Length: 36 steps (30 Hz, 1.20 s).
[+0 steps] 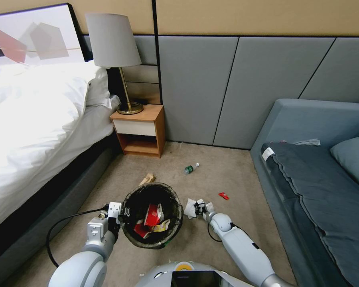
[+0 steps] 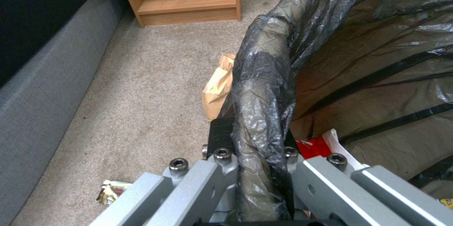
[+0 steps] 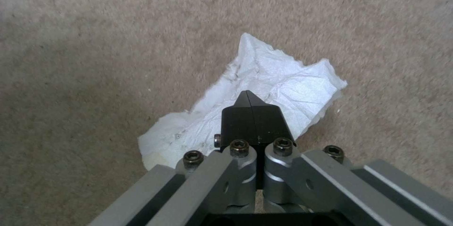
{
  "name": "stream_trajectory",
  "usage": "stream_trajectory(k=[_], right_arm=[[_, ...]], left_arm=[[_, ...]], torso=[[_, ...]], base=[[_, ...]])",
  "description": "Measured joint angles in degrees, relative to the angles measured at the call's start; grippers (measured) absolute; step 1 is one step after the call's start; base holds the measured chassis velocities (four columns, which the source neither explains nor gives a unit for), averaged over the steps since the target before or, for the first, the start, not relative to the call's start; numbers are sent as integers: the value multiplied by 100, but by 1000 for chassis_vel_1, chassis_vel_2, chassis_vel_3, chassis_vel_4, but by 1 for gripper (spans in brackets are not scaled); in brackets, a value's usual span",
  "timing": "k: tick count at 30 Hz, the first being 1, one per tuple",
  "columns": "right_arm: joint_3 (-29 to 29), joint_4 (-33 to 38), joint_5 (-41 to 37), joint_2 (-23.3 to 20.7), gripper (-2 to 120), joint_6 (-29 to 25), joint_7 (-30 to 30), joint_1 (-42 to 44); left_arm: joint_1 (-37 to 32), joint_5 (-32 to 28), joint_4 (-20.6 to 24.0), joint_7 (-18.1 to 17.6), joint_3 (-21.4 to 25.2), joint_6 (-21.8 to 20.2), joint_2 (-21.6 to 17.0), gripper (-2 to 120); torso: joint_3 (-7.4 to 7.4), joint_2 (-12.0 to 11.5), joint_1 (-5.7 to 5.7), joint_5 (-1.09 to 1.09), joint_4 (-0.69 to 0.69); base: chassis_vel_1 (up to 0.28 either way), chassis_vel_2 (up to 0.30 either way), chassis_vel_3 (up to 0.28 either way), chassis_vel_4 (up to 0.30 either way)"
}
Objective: Pick up the trash bin, then pick up the garbage from the floor and place it into the trash bin.
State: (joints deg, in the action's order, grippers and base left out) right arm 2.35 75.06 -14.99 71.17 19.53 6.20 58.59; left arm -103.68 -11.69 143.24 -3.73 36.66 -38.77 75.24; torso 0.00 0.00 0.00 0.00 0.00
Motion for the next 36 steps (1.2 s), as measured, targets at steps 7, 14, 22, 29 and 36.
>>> stream_trajectory(k=[7,14,22,29,36], right_arm=[[128,402,-4,-124,0,4,-25,107],[300,863,33,-238,0,5,-45,160],[431,1451,24,-429,0,30,-81,215],[502,1771,201,-471,0,-90,-119,164],[569,2121,337,-597,0,-202,-130,81]], left_arm=[[-7,-2,0,2,1,-2,-5,1],[7,-2,0,6,-1,-6,-24,1],[23,-3,0,8,-6,-12,-44,1],[40,-3,0,12,-19,-29,-66,1],[62,-3,0,31,-26,-66,-127,1]], torso=[[0,0,0,-1,0],[0,0,-1,0,0],[0,0,-1,0,0],[0,0,-1,0,0],[0,0,-1,0,0]], base=[[0,0,0,0],[0,0,0,0],[0,0,0,0],[0,0,0,0],[0,0,0,0]])
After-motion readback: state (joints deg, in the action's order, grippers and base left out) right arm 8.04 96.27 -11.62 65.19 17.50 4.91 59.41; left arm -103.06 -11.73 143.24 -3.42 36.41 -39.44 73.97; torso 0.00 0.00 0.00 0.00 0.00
